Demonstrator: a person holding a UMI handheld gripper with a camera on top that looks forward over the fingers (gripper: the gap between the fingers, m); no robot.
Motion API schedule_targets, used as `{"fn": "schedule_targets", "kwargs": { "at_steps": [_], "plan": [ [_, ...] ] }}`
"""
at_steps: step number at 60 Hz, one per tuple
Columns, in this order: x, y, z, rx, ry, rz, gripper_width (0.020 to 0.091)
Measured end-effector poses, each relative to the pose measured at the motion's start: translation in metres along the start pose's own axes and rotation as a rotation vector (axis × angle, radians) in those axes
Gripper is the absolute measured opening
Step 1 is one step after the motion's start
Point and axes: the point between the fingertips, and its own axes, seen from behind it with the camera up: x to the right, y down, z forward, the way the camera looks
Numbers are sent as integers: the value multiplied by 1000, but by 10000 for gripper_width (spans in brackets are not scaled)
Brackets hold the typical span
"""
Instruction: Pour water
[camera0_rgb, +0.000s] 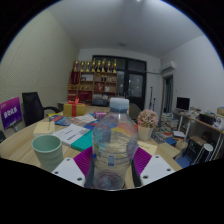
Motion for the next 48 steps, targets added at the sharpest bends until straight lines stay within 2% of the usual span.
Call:
{"fn": "schedule_targets", "kwargs": {
  "at_steps": [4,10,13,16,17,18,21,23,24,28,29,31,48],
  "plan": [
    [3,0,5,-5,-10,2,560],
    [0,1,5,-35,-28,13,650],
    [-5,20,0,-138,-51,41,696],
    [-8,40,-8,-231,-81,78,776],
    [-9,42,-13,-248,-91,88,833],
    [-10,43,-17,-260,-100,98,853],
    [-13,44,-36,-279,-113,128,854],
    [10,46,-47,-271,-115,146,850],
    [-12,38,-60,-263,-101,155,842],
    [-2,25,-86,-223,-58,164,836],
    [24,26,-88,-214,-58,161,837],
    [1,6,-116,-202,-45,156,835],
    [-8,-74,-259,-113,25,99,836]
  ]
}}
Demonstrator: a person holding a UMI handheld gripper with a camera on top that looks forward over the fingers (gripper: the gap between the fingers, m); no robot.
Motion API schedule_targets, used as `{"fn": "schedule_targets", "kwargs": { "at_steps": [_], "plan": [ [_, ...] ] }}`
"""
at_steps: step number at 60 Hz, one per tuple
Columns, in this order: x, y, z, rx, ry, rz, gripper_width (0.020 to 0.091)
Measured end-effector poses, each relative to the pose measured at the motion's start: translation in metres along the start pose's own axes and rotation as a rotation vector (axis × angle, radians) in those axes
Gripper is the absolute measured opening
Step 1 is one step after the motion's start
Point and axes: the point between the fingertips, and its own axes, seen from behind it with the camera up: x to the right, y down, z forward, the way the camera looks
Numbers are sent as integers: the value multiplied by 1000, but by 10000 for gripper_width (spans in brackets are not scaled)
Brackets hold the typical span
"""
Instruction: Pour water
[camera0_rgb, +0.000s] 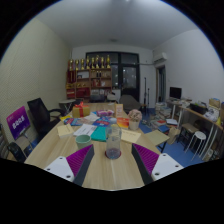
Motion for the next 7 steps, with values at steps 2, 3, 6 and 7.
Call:
{"fn": "schedule_targets", "kwargs": {
  "at_steps": [2,3,6,7],
  "plan": [
    [-4,-7,-18,7,10,-2,836],
    [-7,-10,-28,10,14,-3,835],
    [-14,-16,-48,11,24,-3,838],
    [-18,-17,-54,10,27,-2,837]
  ]
}}
